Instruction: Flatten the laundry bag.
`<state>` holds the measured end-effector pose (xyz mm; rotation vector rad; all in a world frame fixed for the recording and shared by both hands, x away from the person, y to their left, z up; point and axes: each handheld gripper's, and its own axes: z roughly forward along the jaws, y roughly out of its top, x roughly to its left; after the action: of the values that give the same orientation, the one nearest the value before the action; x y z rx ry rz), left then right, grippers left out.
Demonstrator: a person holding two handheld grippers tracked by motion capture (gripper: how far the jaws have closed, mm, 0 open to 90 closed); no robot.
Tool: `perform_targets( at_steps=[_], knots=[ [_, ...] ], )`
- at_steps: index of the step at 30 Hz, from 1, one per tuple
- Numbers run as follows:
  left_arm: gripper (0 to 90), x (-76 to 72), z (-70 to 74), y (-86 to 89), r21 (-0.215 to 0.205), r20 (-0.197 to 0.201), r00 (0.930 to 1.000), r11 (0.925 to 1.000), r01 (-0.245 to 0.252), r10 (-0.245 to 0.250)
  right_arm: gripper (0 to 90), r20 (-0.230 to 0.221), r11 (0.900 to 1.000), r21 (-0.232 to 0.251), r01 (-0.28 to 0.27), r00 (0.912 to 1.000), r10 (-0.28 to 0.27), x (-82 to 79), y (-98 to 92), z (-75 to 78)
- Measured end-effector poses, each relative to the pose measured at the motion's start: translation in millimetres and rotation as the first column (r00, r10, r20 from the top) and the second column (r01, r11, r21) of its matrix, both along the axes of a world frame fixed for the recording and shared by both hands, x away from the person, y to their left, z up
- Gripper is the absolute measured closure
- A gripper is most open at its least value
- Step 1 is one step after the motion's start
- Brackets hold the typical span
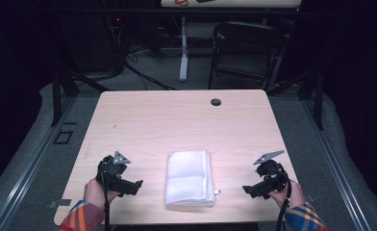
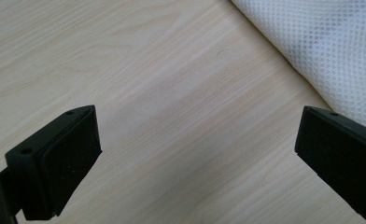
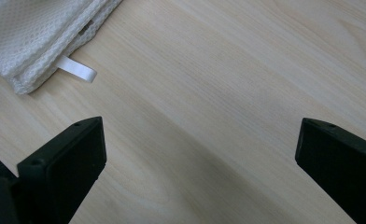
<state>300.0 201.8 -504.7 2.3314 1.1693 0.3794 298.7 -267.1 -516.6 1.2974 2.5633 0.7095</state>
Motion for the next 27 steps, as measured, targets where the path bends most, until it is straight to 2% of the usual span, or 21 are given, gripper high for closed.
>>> perform_targets(
  at_steps=[6,8,9,11,13,16,17,20,22,27],
  knots=[
    [0.1,-3.0,1.8,-6.6,-0.005,0.002,0.9996,0.9996,0.026,-0.026,2.1,-0.012,1.0,-0.007,-0.012,0.9999,0.012,0.3,2.6,1.0],
    [0.1,-4.1,2.6,-10.0,-0.019,0.009,0.9994,0.9993,0.033,-0.033,2.3,-0.021,1.0,-0.005,-0.011,0.9997,0.011,0.6,3.1,1.3],
    [0.1,-4.5,3.1,-12.1,-0.021,0.014,0.9992,0.9991,0.037,-0.036,2.4,-0.007,0.999,0.032,0.01,0.9999,-0.01,-0.3,4.6,-1.5],
    [0.2,-6.0,5.8,-16.6,-0.03,0.044,0.998,0.9984,0.047,-0.046,2.7,-0.019,1.0,-0.008,-0.007,0.9998,0.007,1.2,3.4,1.4],
    [0.2,-6.1,7.3,-22.1,-0.042,0.049,0.9969,0.997,0.064,-0.062,2.8,-0.011,1.0,-0.001,-0.005,0.9999,0.005,1.3,3.7,1.9],
    [0.4,-6.8,6.1,-33.1,-0.025,0.045,0.994,0.9946,0.101,-0.1,3.5,-0.022,1.0,0.008,-0.015,0.9996,0.015,1.7,5.0,1.8],
    [0.6,-7.3,5.4,-37.3,-0.034,0.041,0.9931,0.9932,0.111,-0.11,3.5,-0.02,1.0,0.006,-0.012,0.9997,0.012,1.7,5.7,1.4],
    [2.2,-9.6,5.3,-49.1,-0.028,0.052,0.9874,0.9881,0.151,-0.149,3.8,-0.02,1.0,-0.005,-0.013,0.9997,0.012,2.4,7.3,1.9],
    [2.2,-10.1,4.0,-57.2,-0.037,0.039,0.9841,0.9839,0.175,-0.173,4.5,-0.018,1.0,0.001,-0.006,0.9998,0.006,3.2,7.8,1.5],
    [2.8,-13.7,-0.6,-78.9,-0.026,0.021,0.9682,0.9679,0.25,-0.249,5.1,-0.022,1.0,0.011,-0.005,0.9997,0.006,5.9,8.2,0.8]
  ],
)
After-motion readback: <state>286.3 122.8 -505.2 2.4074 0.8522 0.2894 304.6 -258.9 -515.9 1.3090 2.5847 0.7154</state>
